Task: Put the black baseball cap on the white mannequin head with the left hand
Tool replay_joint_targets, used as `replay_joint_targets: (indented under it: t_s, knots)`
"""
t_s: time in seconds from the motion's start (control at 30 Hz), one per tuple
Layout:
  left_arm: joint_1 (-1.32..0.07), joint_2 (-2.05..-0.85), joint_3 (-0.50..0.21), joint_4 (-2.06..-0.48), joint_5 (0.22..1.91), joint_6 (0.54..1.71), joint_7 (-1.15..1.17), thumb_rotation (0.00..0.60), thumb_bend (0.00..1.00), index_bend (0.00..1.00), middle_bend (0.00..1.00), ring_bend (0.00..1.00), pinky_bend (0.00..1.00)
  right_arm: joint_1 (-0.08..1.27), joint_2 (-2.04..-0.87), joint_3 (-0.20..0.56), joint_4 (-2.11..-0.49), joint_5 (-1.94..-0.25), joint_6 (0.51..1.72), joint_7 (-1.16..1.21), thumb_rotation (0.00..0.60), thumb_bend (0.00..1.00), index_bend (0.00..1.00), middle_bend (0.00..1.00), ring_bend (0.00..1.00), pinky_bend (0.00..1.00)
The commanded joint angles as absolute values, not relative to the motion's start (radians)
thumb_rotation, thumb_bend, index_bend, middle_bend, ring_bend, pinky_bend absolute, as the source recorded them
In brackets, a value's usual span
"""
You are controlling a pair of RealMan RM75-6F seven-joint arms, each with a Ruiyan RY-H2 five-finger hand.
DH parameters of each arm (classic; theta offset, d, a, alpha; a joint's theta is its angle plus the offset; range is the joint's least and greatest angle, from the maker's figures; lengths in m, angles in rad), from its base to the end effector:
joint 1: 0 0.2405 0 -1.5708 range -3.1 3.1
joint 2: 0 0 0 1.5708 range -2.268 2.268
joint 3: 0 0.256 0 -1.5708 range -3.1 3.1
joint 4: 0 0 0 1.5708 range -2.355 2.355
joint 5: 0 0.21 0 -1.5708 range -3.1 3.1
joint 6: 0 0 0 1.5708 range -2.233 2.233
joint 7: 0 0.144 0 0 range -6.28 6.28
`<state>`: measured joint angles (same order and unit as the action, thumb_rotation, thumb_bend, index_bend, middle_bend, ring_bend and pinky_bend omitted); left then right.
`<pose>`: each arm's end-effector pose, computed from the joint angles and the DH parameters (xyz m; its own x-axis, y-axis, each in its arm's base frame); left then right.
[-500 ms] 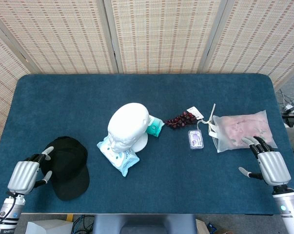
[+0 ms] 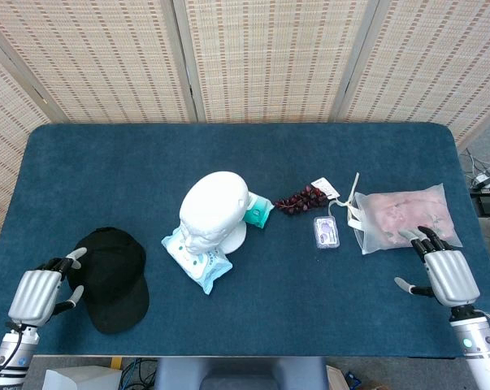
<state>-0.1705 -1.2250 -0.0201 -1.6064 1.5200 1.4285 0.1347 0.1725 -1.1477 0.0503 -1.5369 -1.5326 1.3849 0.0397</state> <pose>-0.2876 0.1986 0.1128 0.4368 0.0540 0.8979 0.8955 -0.1204 -0.4284 -0.3083 -0.2091 0.1424 0.4117 -0.0636 0.9091 -0.9081 -0.1124 0.4034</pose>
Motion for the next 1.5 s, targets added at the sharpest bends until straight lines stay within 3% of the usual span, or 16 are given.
replay_joint_targets:
  t_s: [0.03, 0.23, 0.33, 0.37, 0.43, 0.63, 0.8, 1.03, 1.5]
  knots:
    - [-0.163, -1.219, -0.014, -1.619, 1.535, 1.444, 0.132, 0.600, 0.30, 0.25, 0.39, 0.34, 0.49, 0.171, -1.146, 0.047, -1.541, -1.540, 1.390, 0.040, 0.600, 0.00, 0.16, 0.22, 0.12, 0.31]
    - [-0.149, -1.207, 0.010, -1.652, 1.584, 1.471, 0.133, 0.600, 0.30, 0.34, 0.39, 0.34, 0.50, 0.172, -1.139, 0.050, -1.543, -1.528, 1.385, 0.051, 0.600, 0.00, 0.16, 0.22, 0.12, 0.31]
    - [-0.142, -1.206, 0.023, -1.656, 1.626, 1.495, 0.128, 0.600, 0.47, 0.35, 0.41, 0.38, 0.55, 0.169, -1.136, 0.050, -1.542, -1.532, 1.394, 0.061, 0.600, 0.00, 0.16, 0.23, 0.12, 0.31]
    - [-0.140, -1.208, 0.028, -1.654, 1.642, 1.503, 0.126, 0.600, 0.59, 0.35, 0.42, 0.41, 0.57, 0.168, -1.134, 0.050, -1.542, -1.532, 1.395, 0.065, 0.600, 0.00, 0.16, 0.23, 0.12, 0.31]
    - [-0.136, -1.207, 0.038, -1.657, 1.660, 1.509, 0.119, 0.600, 0.70, 0.37, 0.44, 0.44, 0.59, 0.166, -1.131, 0.049, -1.542, -1.532, 1.396, 0.070, 0.600, 0.00, 0.16, 0.23, 0.12, 0.31]
    - [-0.129, -1.199, 0.070, -1.678, 1.717, 1.520, 0.094, 0.600, 0.89, 0.47, 0.54, 0.51, 0.66, 0.163, -1.124, 0.050, -1.540, -1.533, 1.405, 0.093, 0.600, 0.00, 0.16, 0.23, 0.12, 0.31]
    - [-0.126, -1.180, 0.100, -1.701, 1.758, 1.521, 0.045, 0.600, 0.92, 0.54, 0.62, 0.56, 0.70, 0.163, -1.122, 0.047, -1.539, -1.538, 1.404, 0.096, 0.600, 0.00, 0.16, 0.24, 0.12, 0.31]
    - [-0.134, -1.191, 0.129, -1.700, 1.801, 1.493, 0.022, 0.600, 0.92, 0.55, 0.62, 0.56, 0.71, 0.163, -1.120, 0.046, -1.540, -1.539, 1.403, 0.099, 0.600, 0.00, 0.16, 0.24, 0.12, 0.31]
    - [-0.204, -1.254, 0.133, -1.675, 1.718, 1.294, 0.014, 0.600, 0.97, 0.53, 0.60, 0.56, 0.71, 0.161, -1.114, 0.046, -1.538, -1.542, 1.408, 0.115, 0.600, 0.00, 0.16, 0.25, 0.12, 0.31]
